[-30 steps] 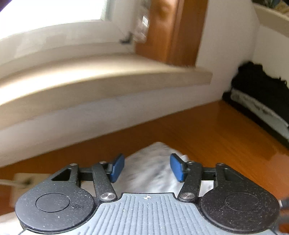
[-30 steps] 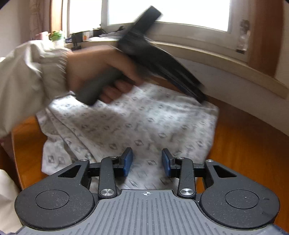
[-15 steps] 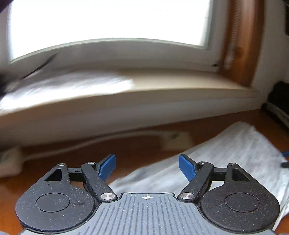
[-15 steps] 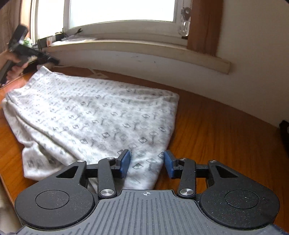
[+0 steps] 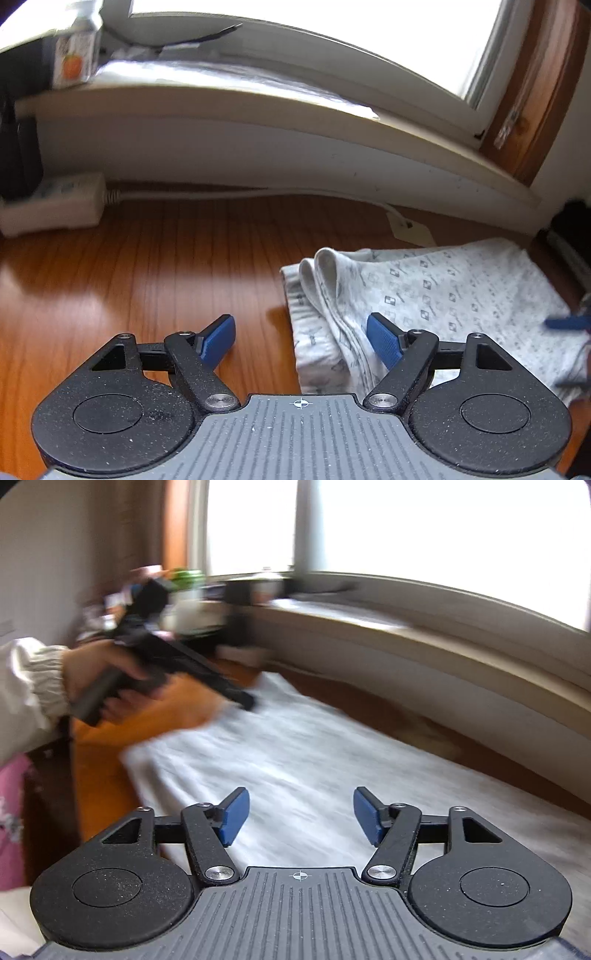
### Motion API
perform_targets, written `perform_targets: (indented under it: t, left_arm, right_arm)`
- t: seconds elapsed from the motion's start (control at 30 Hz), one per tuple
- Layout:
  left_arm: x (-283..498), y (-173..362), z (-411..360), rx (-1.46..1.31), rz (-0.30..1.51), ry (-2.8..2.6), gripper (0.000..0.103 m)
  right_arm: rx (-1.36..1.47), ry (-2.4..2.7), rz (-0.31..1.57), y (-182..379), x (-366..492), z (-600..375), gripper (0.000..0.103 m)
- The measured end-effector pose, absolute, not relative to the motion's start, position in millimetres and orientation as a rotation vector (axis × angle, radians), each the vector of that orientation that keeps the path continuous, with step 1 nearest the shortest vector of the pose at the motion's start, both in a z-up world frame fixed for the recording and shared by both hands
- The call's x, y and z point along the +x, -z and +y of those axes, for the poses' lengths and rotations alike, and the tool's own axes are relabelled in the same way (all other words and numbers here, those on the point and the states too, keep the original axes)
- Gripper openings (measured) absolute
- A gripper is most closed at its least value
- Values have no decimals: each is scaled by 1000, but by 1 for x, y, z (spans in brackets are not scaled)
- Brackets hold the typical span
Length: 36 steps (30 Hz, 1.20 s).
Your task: Fold clothes
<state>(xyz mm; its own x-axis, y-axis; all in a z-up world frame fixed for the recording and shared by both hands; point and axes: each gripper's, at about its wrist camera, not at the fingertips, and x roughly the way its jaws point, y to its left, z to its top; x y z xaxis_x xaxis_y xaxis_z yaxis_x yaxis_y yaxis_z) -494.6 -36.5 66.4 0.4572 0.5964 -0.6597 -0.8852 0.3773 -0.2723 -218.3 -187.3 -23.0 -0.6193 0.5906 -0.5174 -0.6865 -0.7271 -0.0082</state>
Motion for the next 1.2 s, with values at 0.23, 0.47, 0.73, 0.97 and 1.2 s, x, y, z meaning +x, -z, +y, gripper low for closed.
perform_targets:
  t: [0.23,0.47,0.73,0.97,1.2]
  left_arm:
    - [-501,-64,-37,-681,474,-978,81]
    - [-500,-62,-38,-672,479,-951,81]
    - [-500,-62,-38,-671,480,-948,81]
    - [-500,-61,-38,-672,479,-946,82]
    - [-500,-61,-38,-674,474,-945,82]
  right_arm:
    - [-721,-2448,219,34,-301,-189,68]
    - [-787,-2475,175,40,-330,-204,75]
    - [-804,-2458,161,46,-338,-202,78]
    - [-816,-2445,140,52,-340,-199,79]
    - [-825,-2432,117,56,-341,-196,79]
